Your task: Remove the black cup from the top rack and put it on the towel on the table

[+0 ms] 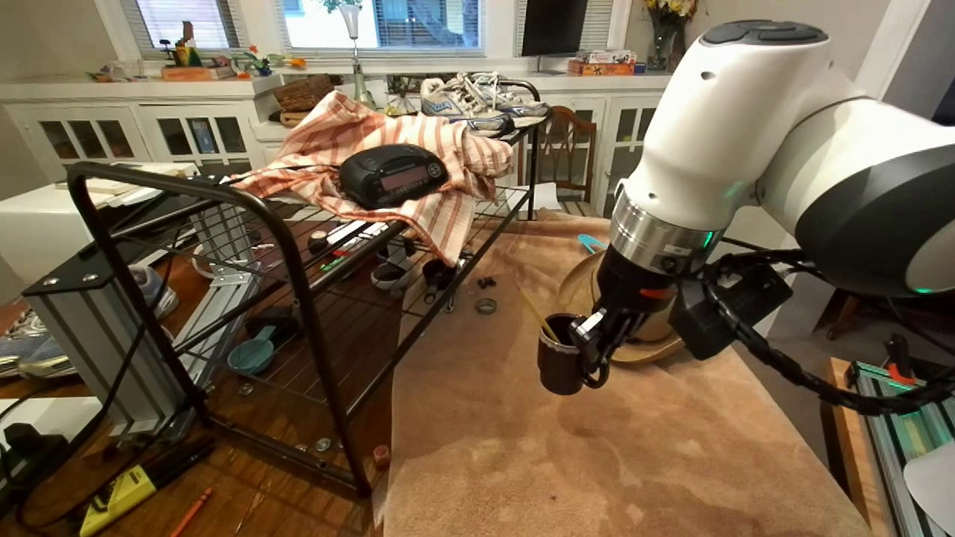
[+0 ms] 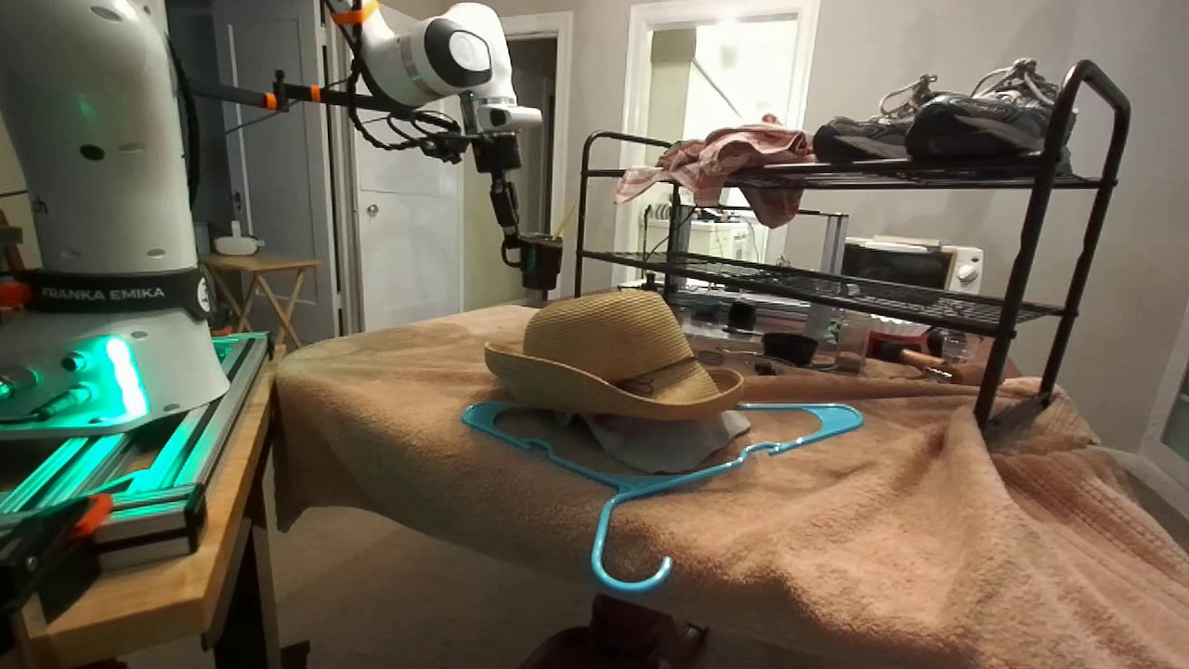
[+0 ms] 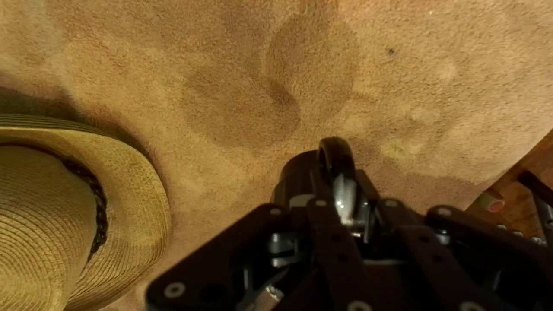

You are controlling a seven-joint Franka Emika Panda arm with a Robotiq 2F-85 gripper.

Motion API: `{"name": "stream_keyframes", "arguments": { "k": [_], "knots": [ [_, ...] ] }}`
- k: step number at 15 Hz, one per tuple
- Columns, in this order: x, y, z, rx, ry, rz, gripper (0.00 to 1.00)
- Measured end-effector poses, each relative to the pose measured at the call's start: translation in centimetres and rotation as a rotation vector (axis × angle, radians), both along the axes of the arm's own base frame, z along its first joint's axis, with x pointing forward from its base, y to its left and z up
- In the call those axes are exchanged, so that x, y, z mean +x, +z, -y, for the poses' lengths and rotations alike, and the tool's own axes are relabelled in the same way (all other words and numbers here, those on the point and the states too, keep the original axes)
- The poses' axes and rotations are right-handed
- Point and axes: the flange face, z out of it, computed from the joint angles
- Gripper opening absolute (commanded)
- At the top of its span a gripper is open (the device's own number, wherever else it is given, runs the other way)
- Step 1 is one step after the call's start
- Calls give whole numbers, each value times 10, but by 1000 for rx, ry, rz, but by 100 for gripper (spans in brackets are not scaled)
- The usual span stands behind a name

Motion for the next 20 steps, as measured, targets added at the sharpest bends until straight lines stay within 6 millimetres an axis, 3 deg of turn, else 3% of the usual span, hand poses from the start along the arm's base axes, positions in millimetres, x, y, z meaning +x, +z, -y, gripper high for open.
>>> {"name": "stream_keyframes", "arguments": {
  "k": [2,3,8,20],
  "knots": [
    [0,1,1,0,-1,2,17],
    [0,1,1,0,-1,3,4],
    [1,-4,3,-2,-7,-10,4],
    [15,-72,15,56,-6,-29,4]
  ]
}}
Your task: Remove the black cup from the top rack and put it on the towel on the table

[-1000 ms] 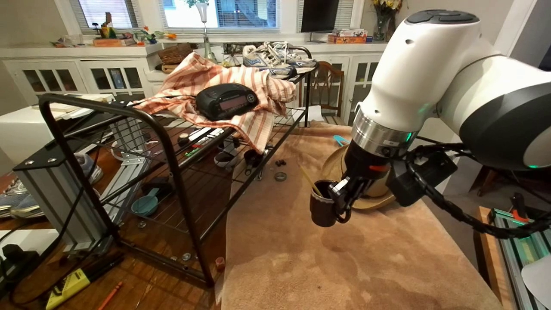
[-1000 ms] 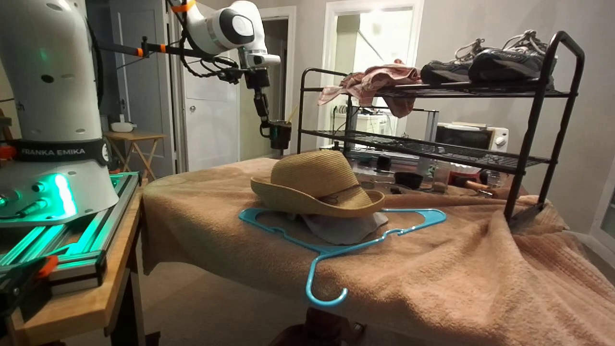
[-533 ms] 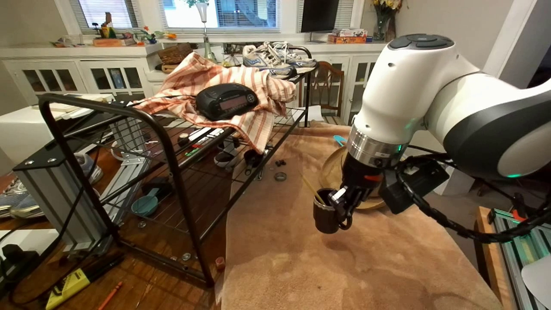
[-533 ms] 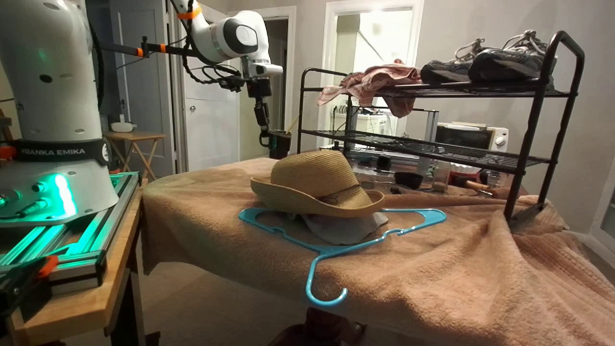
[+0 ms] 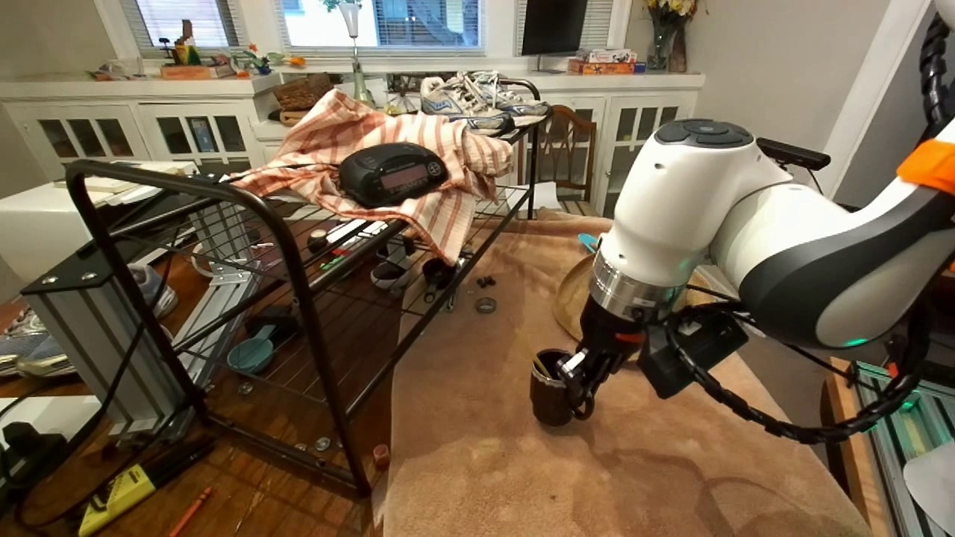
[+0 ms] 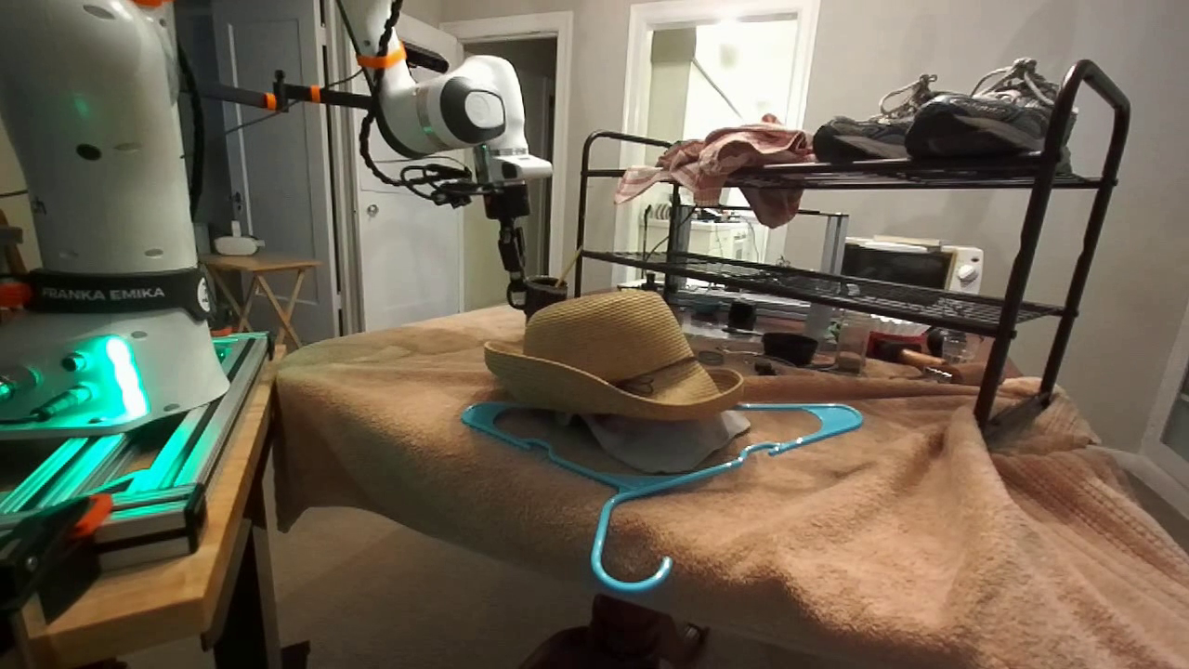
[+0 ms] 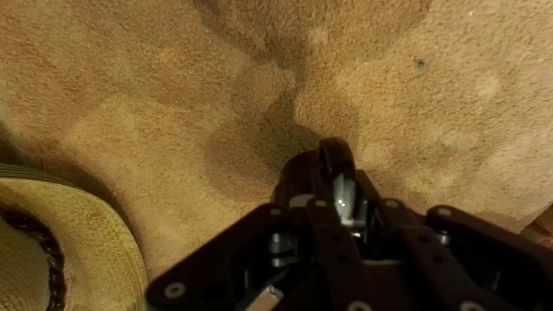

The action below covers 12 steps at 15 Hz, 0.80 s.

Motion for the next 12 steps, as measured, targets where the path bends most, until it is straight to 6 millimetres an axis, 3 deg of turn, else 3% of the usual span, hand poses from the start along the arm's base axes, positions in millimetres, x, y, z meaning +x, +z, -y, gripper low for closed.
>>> {"name": "stream_keyframes", "arguments": {
  "k": [4,12],
  "knots": [
    [0,-15,0,-14,41,11,4],
    [-1,-19,-1,-28,85,30,4]
  ]
}}
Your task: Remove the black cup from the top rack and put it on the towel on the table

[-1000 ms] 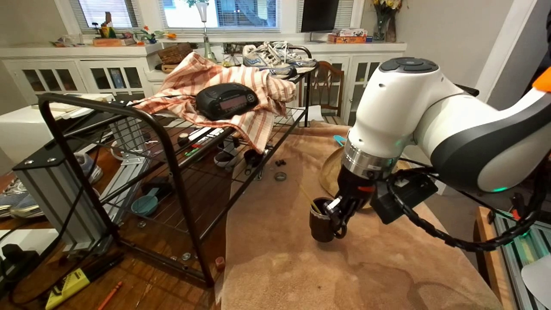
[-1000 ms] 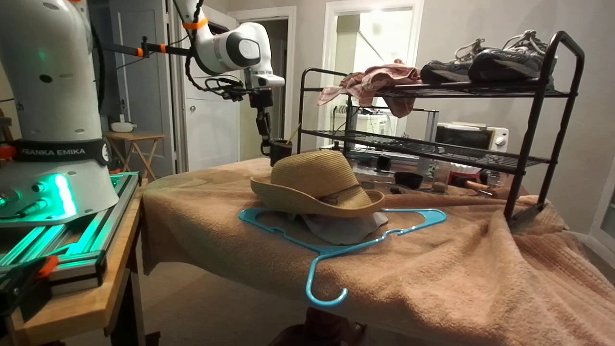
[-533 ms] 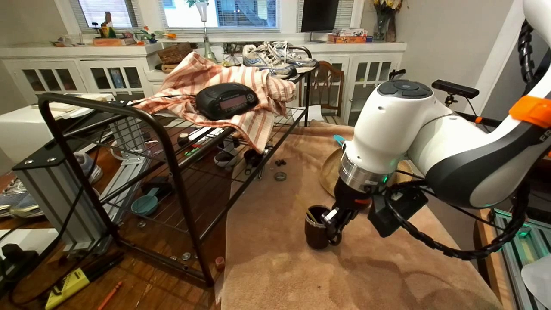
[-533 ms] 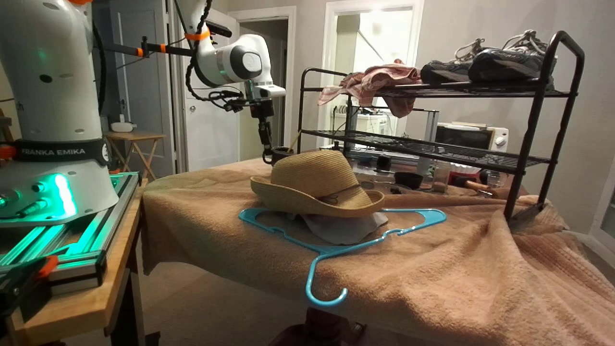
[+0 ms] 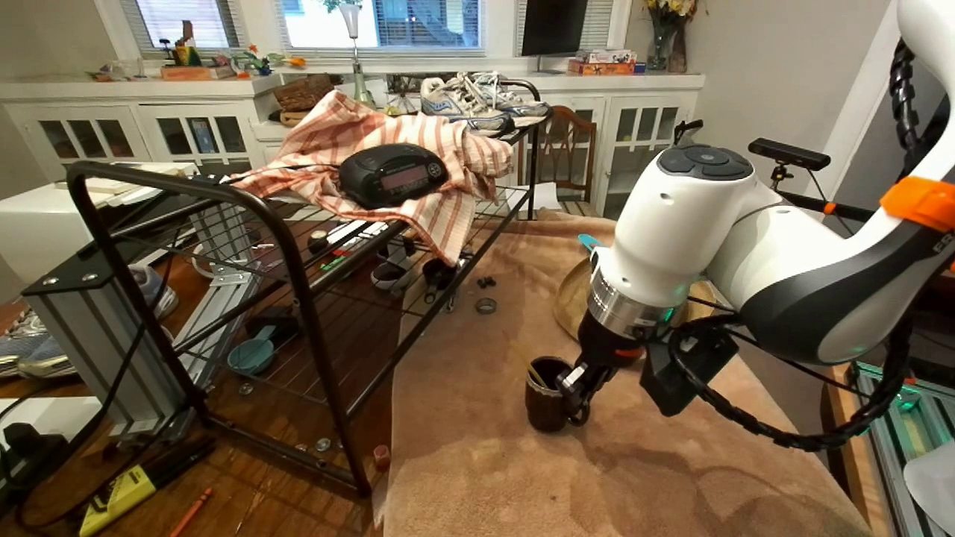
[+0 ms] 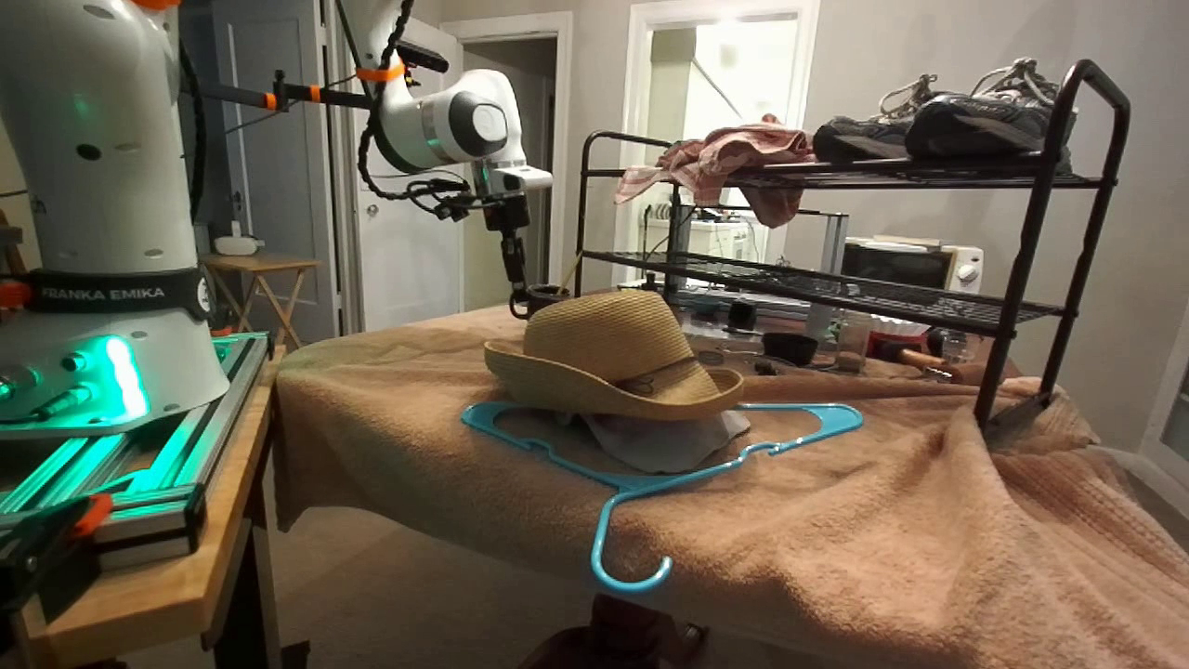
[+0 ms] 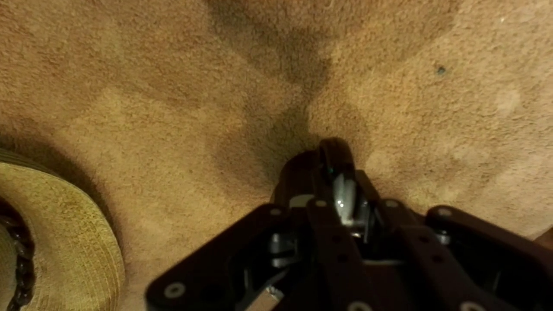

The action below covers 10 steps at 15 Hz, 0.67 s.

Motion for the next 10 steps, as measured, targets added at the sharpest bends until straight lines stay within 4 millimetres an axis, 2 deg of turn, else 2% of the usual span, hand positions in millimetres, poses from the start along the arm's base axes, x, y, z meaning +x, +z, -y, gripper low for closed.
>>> {"name": "stream_keyframes", "arguments": {
  "k": [4,5,6,10],
  "knots": [
    [-1,-7,-1,5,21,3,6],
    [-1,-7,0,4,26,5,42],
    [-1,-7,0,2,32,7,43],
    [-1,-7,-2,-2,58,13,71]
  ]
}}
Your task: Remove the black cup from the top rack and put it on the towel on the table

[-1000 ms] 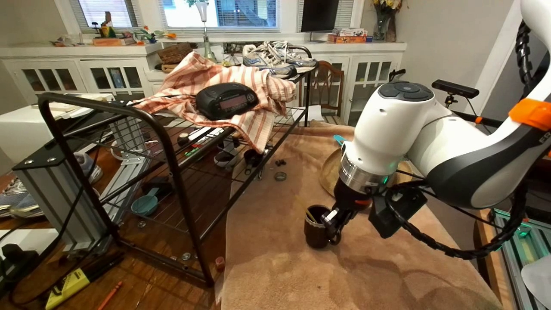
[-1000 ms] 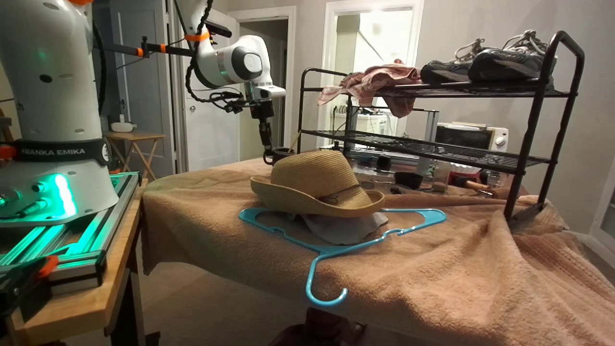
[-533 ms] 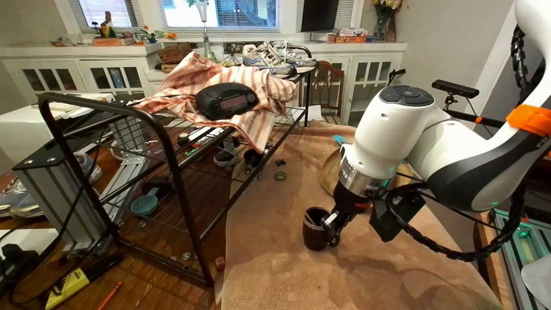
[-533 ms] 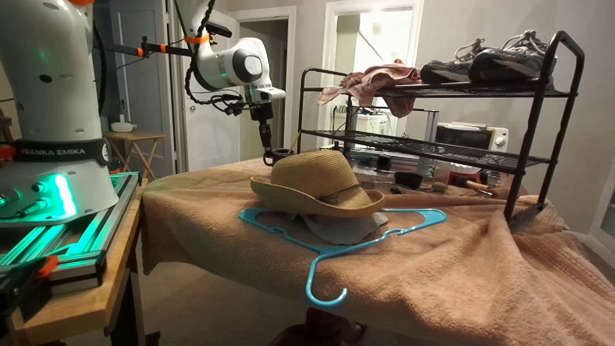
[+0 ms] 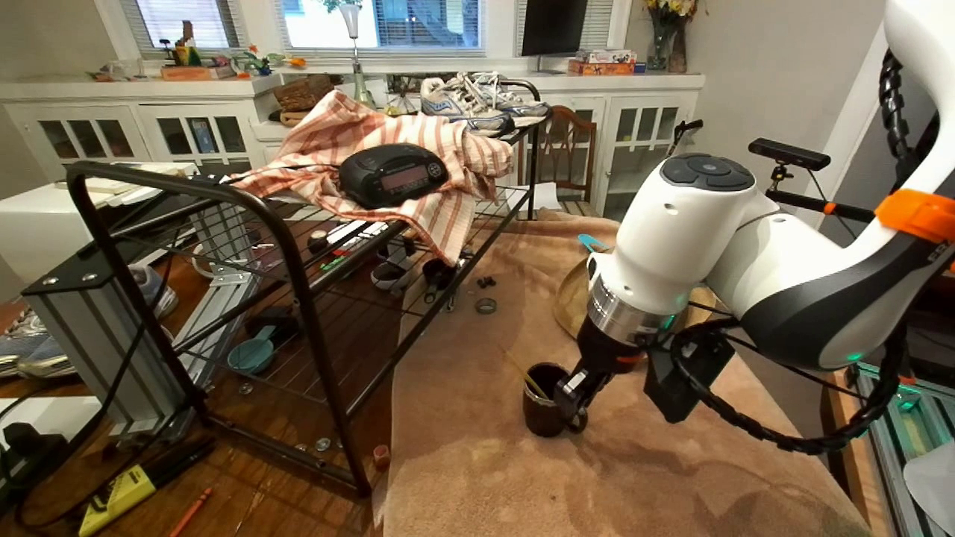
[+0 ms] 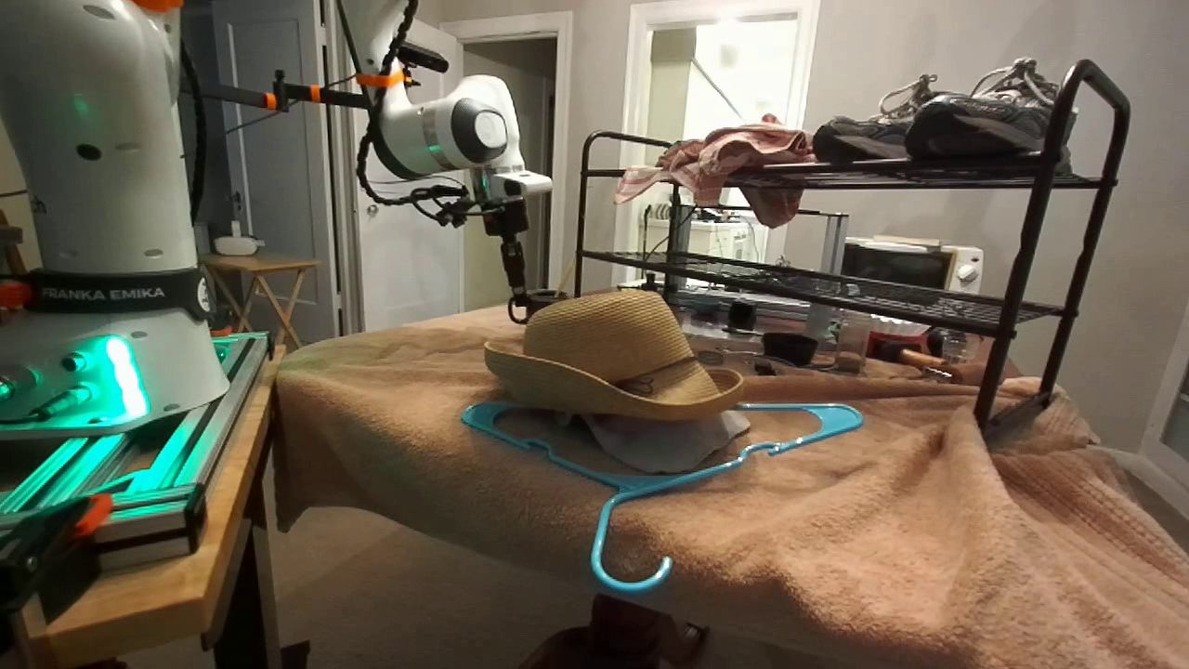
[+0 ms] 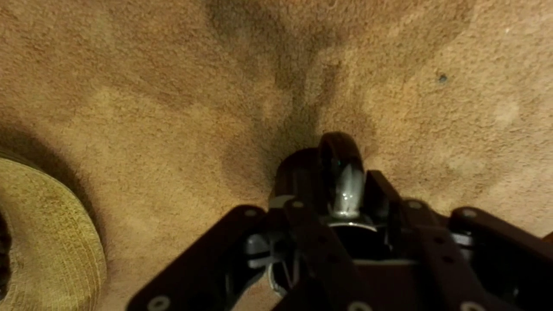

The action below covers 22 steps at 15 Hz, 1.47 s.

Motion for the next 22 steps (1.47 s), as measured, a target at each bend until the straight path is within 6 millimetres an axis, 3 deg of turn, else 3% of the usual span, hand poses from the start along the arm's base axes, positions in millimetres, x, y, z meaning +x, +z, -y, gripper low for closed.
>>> {"name": "stream_keyframes", "arguments": {
  "k": [4,9,13,18,22],
  "knots": [
    [-3,3,-11,-2,65,0,100],
    [-4,24,-19,-5,98,-62,100],
    [4,81,-7,-33,89,-147,100],
    [18,159,-8,126,288,-152,100],
    [22,191,22,173,436,-198,100]
  ]
}}
